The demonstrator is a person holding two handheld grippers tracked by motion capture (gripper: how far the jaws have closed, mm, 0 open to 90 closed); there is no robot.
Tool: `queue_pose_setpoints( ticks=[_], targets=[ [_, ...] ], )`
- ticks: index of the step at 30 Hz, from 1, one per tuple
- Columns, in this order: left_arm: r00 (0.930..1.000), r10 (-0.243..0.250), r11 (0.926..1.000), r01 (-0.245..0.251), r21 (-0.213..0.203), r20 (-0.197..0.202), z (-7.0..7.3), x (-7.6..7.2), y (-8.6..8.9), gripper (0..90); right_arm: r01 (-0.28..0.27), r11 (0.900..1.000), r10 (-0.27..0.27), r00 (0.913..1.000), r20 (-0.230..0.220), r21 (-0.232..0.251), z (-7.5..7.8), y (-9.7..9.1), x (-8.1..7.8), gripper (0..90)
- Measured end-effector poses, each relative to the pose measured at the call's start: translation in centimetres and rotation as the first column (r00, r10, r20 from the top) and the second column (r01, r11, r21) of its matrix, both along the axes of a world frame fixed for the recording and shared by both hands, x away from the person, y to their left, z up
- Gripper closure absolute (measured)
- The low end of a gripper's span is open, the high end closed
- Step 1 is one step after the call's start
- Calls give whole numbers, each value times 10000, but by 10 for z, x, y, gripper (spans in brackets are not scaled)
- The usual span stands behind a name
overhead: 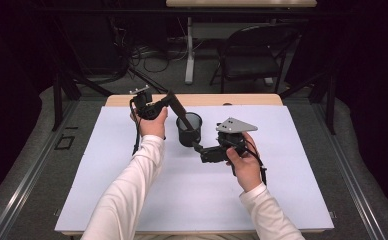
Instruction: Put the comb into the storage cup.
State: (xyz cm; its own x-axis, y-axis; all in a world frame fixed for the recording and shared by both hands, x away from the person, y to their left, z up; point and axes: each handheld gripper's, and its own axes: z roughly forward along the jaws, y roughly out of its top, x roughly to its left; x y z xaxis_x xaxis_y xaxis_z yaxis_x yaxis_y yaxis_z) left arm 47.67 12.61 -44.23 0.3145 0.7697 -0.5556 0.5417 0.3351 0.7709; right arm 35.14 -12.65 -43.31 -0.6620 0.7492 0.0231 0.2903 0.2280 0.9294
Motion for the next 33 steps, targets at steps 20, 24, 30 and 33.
queue_pose_setpoints(
  ticks=[20, 24, 30, 33],
  targets=[
    [9987, 360, 9993, -364, -85, -371, -5, -1, 11, 843, 7, 10000, -7, 10000, -7, 10, -1, 0, 1, 2],
    [9984, 406, 9992, -408, -46, -389, -7, -2, 13, 842, 2, 10000, -2, 10000, -33, -16, -1, 0, 1, 2],
    [9978, 468, 9989, -470, -44, -466, -8, -1, 16, 839, -6, 10000, 5, 10000, -29, -26, -1, 0, 1, 2],
    [9973, 487, 9988, -491, -64, -549, -9, -1, 18, 837, -8, 10000, 8, 10000, -24, -25, -1, 0, 1, 2]
  ],
)
